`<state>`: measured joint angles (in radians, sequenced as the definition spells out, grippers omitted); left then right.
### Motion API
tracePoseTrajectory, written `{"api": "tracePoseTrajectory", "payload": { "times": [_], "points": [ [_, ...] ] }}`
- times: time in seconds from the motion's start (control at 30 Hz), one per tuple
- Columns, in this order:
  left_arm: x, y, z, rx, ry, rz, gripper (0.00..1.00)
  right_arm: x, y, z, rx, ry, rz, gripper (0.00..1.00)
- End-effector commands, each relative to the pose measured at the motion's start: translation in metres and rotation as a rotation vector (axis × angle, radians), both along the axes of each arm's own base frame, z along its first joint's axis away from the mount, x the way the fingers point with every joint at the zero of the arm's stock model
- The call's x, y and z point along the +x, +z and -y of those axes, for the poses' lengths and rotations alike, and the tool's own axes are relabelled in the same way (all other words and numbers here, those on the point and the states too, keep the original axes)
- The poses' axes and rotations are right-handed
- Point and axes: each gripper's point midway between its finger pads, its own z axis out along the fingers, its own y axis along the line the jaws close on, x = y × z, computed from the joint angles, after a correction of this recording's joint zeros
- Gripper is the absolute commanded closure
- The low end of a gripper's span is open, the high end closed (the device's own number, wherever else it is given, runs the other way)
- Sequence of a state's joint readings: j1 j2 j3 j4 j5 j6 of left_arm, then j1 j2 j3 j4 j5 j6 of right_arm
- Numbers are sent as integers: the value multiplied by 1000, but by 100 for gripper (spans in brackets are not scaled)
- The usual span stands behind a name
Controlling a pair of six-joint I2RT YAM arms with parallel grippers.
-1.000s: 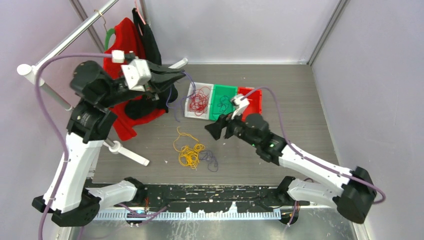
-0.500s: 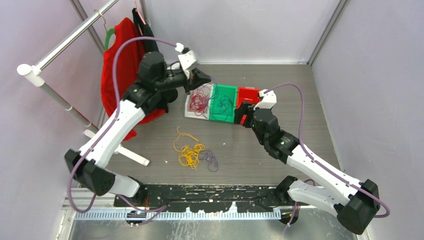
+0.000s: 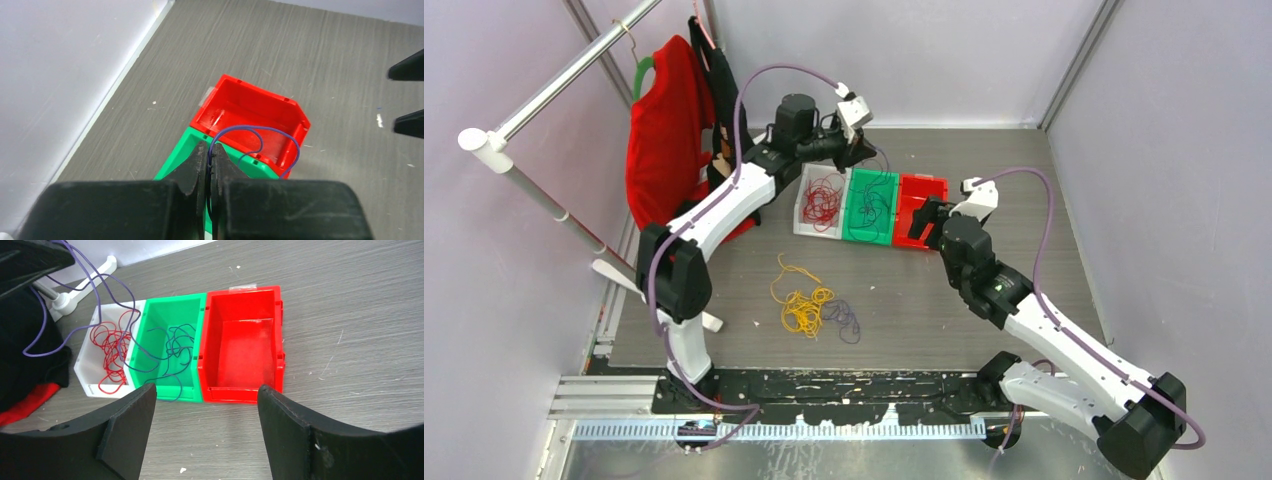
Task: Untangle the cables
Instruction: Place the cable in the bin.
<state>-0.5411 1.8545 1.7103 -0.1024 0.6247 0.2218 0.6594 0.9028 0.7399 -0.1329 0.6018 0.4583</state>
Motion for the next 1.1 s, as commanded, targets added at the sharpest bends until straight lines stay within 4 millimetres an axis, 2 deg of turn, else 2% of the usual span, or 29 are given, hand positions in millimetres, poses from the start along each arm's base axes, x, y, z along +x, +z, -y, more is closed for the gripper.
{"api": "tracePoseTrajectory", "payload": {
  "times": [0.0, 0.27, 0.5, 0.67, 0.73, 0.8, 0.9, 1.0, 1.07],
  "points": [
    [23, 20, 9, -21, 12, 149, 100, 0, 8, 14, 12, -47, 36, 21],
    [56, -49, 18, 106, 73, 108, 100, -1, 8, 21, 18, -52, 34, 21],
    [50, -119, 23, 282, 64, -47, 100, -1, 6, 24, 6, -57, 24, 21],
    [53, -158, 8, 438, 127, -31, 100, -1, 5, 27, 4, -65, 12, 21],
    [59, -166, 0, 492, 166, -8, 99, 0, 4, 25, 0, -58, 1, 21],
    [63, -168, -5, 517, 189, 3, 82, 1, 2, 23, -4, -48, -13, 21],
    [61, -158, -5, 510, 186, 4, 63, 3, 3, 19, 0, -32, -21, 22],
    [54, -141, -1, 477, 154, 2, 46, 4, 5, 15, -3, -20, -30, 22],
    [46, -132, 1, 469, 118, -21, 41, 6, 6, 13, -8, -11, -39, 22]
  ]
}}
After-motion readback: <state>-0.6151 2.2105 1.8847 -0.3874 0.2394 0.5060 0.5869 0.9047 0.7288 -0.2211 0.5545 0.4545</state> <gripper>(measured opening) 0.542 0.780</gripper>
